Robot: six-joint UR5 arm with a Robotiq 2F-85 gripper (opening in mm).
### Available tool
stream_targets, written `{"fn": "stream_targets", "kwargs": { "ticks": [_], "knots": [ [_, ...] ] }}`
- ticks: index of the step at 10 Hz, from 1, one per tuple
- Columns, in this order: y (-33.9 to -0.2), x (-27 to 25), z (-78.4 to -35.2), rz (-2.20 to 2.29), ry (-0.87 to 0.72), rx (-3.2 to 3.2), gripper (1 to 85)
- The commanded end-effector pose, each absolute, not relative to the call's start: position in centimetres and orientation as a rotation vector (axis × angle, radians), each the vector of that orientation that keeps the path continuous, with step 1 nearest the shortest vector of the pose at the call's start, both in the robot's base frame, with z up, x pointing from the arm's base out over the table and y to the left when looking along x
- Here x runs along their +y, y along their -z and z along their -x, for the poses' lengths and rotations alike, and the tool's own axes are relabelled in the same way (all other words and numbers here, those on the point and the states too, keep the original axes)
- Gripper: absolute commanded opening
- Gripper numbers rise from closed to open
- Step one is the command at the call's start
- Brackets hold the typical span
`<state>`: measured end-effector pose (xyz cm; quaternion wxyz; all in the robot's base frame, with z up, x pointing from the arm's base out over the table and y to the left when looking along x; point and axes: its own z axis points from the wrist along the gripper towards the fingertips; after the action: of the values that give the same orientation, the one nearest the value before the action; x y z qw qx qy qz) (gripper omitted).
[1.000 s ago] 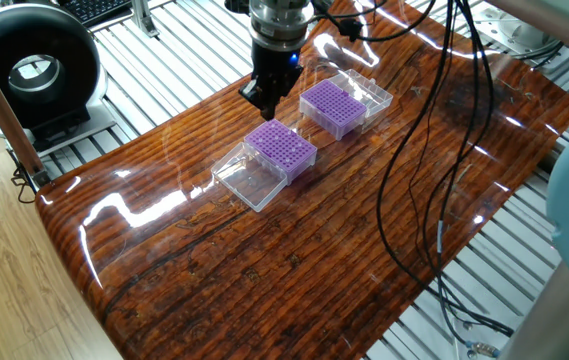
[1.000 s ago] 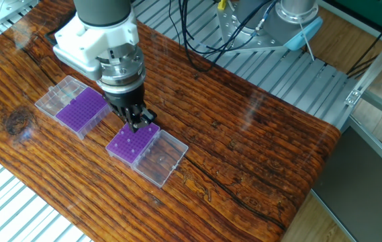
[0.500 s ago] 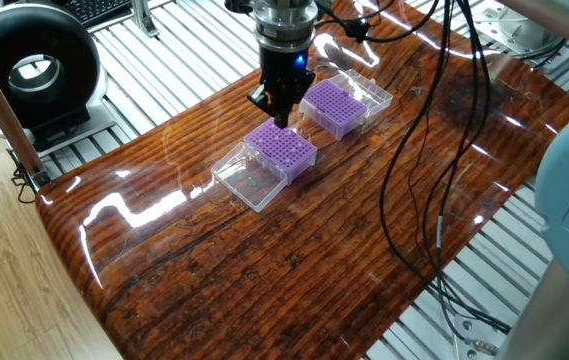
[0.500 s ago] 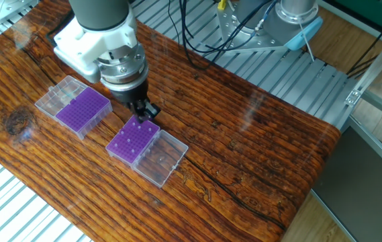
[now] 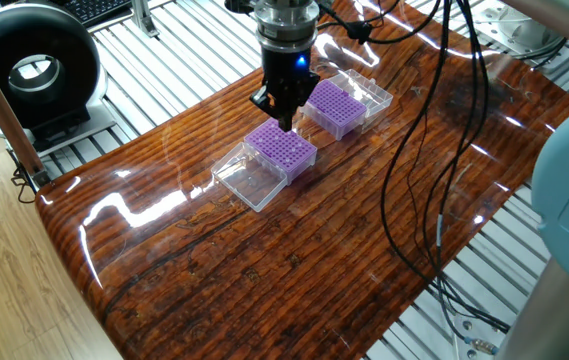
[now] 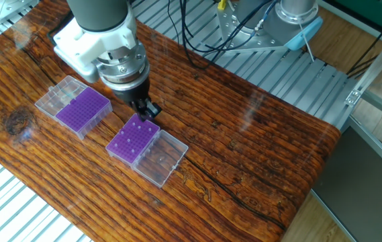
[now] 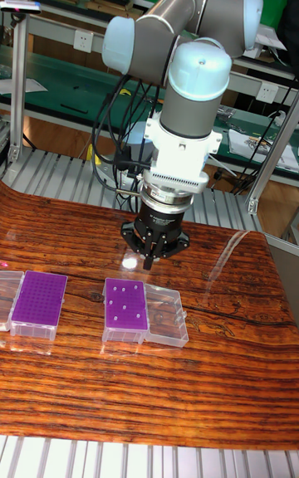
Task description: Transfer all small pipette tips from one holder to another
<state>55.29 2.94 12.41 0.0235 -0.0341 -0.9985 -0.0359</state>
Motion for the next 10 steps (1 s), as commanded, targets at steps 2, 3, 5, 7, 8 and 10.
{"fn": "stream_targets", "kwargs": {
  "ticks": [2,3,5,7,8,10],
  "knots": [
    [-12.5,3.8,-55.7,0.023,0.175,-3.105,20.7],
    [-12.0,2.8,-55.3,-0.018,0.139,-3.089,27.3],
    [-11.1,3.2,-55.5,-0.025,0.178,-3.108,33.7],
    [-10.6,3.1,-55.5,-0.058,0.201,-3.119,41.0],
    [-10.4,2.8,-55.4,-0.077,0.194,-3.12,46.0],
    [-9.7,3.1,-55.4,-0.096,0.221,-3.128,52.3]
  ]
}}
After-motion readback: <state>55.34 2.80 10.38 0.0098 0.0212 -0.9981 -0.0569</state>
